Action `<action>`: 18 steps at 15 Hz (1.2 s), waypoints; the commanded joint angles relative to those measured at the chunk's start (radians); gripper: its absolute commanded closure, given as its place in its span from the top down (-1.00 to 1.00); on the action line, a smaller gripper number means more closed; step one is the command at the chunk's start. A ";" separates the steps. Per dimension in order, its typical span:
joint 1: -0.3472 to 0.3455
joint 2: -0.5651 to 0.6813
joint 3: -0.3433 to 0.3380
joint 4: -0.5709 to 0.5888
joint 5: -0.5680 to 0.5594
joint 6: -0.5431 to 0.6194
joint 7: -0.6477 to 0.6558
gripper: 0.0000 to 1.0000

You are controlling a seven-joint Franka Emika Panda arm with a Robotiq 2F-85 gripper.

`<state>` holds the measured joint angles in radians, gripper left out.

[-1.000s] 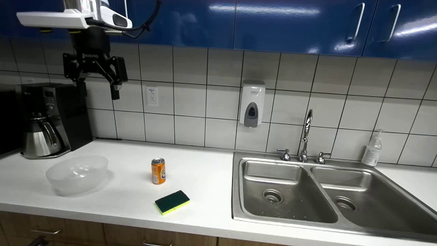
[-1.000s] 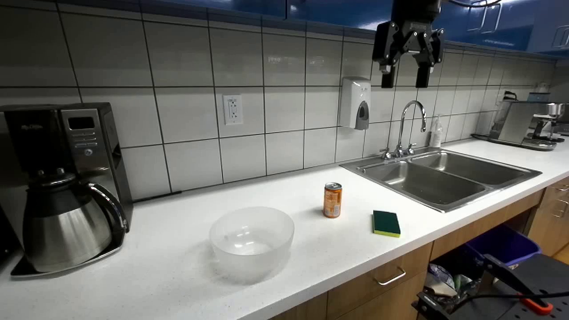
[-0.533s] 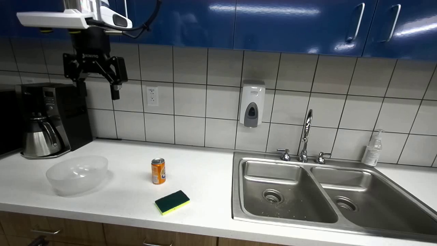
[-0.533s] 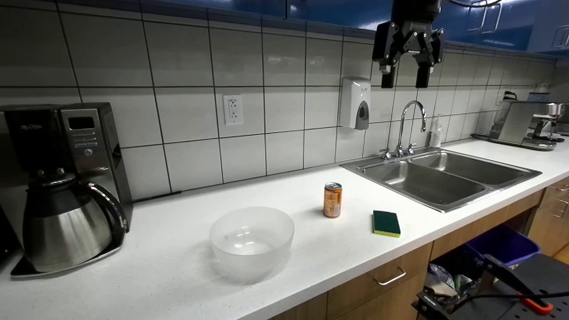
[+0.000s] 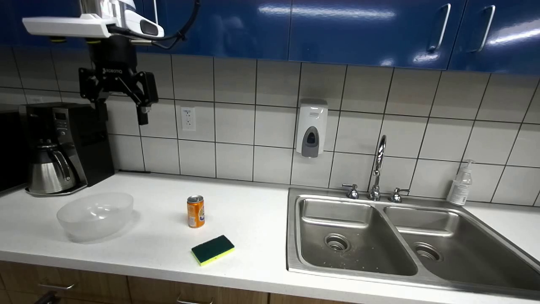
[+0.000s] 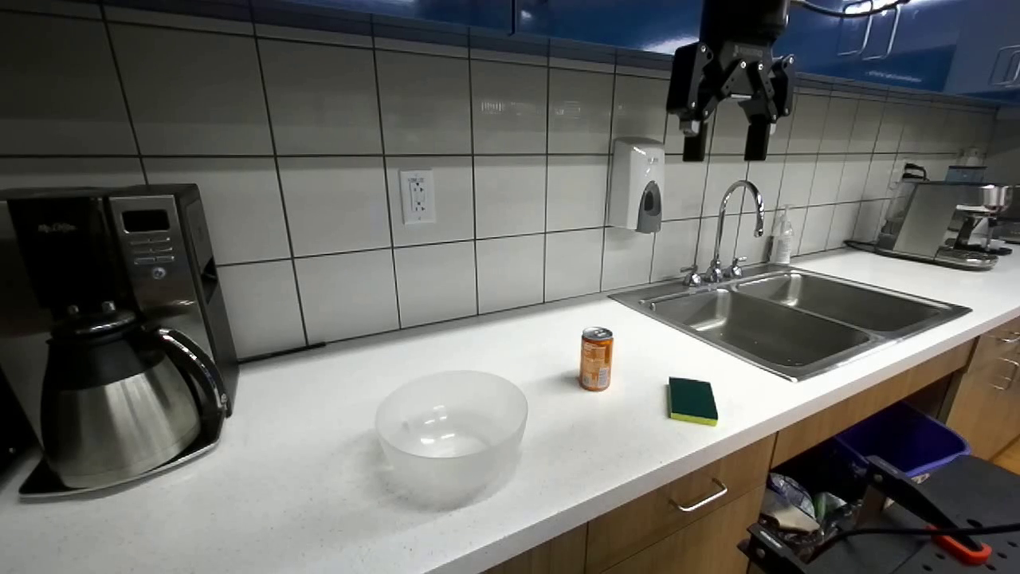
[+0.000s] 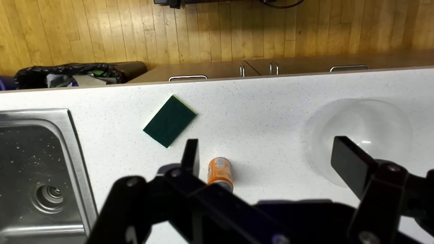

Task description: Put the orange can inside the plastic bowl

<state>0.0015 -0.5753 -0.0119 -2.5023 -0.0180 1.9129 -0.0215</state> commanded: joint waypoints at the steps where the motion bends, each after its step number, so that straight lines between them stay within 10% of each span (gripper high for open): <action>1: -0.008 0.053 0.006 -0.001 -0.001 0.066 0.024 1.00; 18: -0.074 0.773 -0.076 0.394 -0.097 0.327 -0.095 1.00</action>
<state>-0.0624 0.0953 -0.0937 -2.2241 -0.1146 2.2531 -0.0775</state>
